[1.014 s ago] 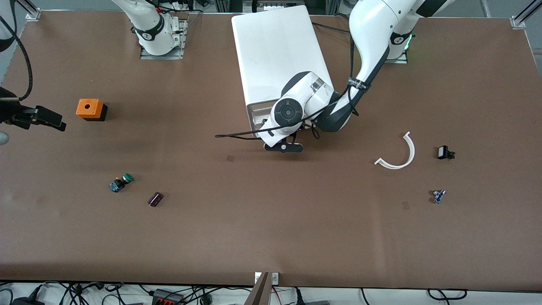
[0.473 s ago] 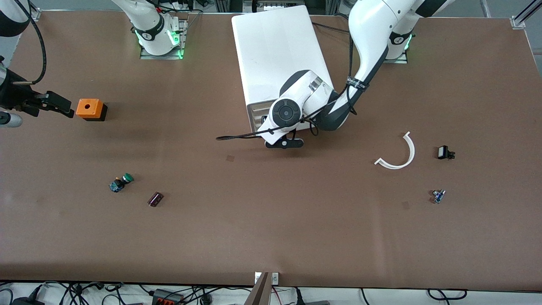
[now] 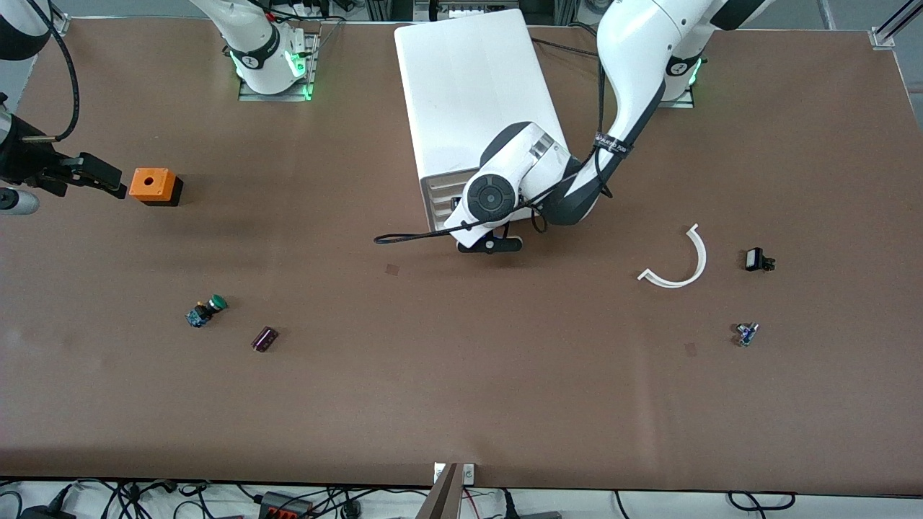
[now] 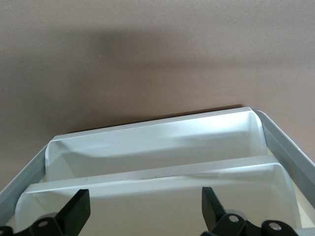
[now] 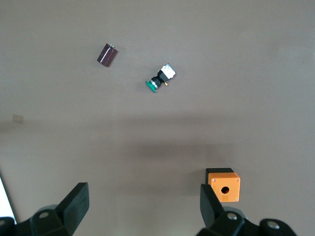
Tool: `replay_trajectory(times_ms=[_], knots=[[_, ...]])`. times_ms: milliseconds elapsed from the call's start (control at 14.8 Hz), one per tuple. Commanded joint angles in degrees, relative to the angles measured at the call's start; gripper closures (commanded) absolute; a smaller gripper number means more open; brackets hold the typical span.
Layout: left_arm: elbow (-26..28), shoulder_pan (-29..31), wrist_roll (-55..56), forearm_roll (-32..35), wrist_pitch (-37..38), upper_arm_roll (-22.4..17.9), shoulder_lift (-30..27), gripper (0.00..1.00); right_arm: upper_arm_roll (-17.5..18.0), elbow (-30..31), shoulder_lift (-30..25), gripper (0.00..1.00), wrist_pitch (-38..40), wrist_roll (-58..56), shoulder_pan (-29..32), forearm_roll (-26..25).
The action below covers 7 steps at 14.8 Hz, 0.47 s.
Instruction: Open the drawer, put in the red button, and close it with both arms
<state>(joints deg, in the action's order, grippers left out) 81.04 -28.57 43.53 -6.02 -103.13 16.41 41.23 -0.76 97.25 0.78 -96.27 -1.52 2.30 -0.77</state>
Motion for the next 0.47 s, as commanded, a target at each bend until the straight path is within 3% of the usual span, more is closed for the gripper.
replay_trajectory(times_ms=[0,270,405], knots=[[0.00,0.10,-0.64,-1.01,0.83,0.37,-0.01,0.00,0.05,1.36,-1.65,0.00,0.21,-0.59,0.07,-0.46],[-0.70,3.60,-0.28,-0.23,1.70,-0.24,-2.81,0.00,0.05,1.36,-1.57,0.00,0.29,-0.59,-0.02,-0.46],[-2.10,9.47,-0.46,0.04,3.02,-0.59,-4.66,0.00,0.05,1.36,-1.57,0.00,0.38,-0.59,-0.02,-0.55]])
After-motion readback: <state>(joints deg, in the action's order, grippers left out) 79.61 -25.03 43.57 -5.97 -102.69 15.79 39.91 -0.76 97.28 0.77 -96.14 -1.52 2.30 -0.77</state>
